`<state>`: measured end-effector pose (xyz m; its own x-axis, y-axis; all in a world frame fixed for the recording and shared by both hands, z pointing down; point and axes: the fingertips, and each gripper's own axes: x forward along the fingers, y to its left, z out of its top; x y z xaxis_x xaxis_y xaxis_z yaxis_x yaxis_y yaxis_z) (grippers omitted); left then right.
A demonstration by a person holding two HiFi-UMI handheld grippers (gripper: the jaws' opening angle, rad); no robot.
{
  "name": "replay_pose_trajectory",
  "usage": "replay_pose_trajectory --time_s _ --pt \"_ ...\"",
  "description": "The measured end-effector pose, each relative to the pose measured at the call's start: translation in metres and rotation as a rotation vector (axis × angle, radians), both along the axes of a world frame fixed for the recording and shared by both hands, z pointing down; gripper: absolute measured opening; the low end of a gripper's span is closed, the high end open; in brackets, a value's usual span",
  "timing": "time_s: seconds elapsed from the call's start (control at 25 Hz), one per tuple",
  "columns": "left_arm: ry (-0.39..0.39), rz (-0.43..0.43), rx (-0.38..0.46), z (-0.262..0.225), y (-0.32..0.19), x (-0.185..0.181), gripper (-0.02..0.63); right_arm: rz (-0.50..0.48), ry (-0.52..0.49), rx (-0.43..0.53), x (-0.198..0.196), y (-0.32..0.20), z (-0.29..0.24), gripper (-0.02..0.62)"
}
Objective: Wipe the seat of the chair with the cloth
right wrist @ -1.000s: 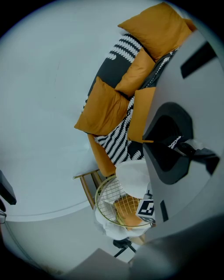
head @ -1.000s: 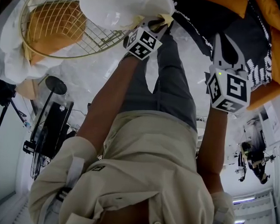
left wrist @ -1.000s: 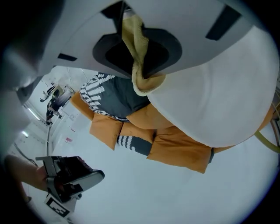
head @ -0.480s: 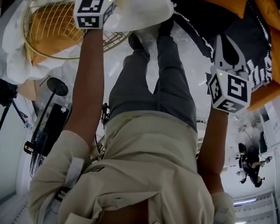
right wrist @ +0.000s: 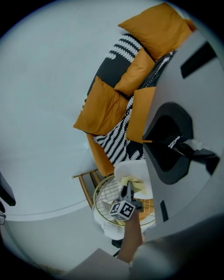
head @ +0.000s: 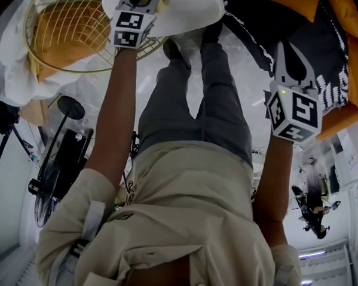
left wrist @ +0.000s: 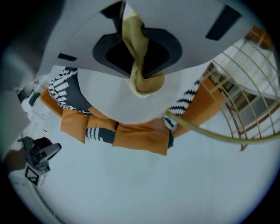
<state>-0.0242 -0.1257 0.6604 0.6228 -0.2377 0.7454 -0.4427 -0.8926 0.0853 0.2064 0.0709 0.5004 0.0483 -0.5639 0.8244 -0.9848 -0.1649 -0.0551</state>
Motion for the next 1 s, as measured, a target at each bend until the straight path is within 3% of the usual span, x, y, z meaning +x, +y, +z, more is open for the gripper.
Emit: replay_pose_trajectory --time_s 0.2,0.4,0.68,1.0 --pt "-0.12 0.034 -0.237 0.078 0.096 -0.04 0.078 -0.027 -0.004 -0.005 -0.017 -0.004 0.004 0.028" --pt "-0.198 0.1 -0.326 0.083 0.151 -0.08 0.078 -0.051 0.007 0.025 -0.03 -0.019 -0.018 0.028" --pt "-0.148 0.176 -0.183 -0.012 0.115 -0.098 0.078 -0.122 0.026 0.116 -0.058 -0.057 -0.084 0.028" --pt "-0.037 0.125 0.124 -0.188 0.036 -0.116 0.078 -0.191 0.066 0.253 -0.073 -0.087 -0.183 0.028"
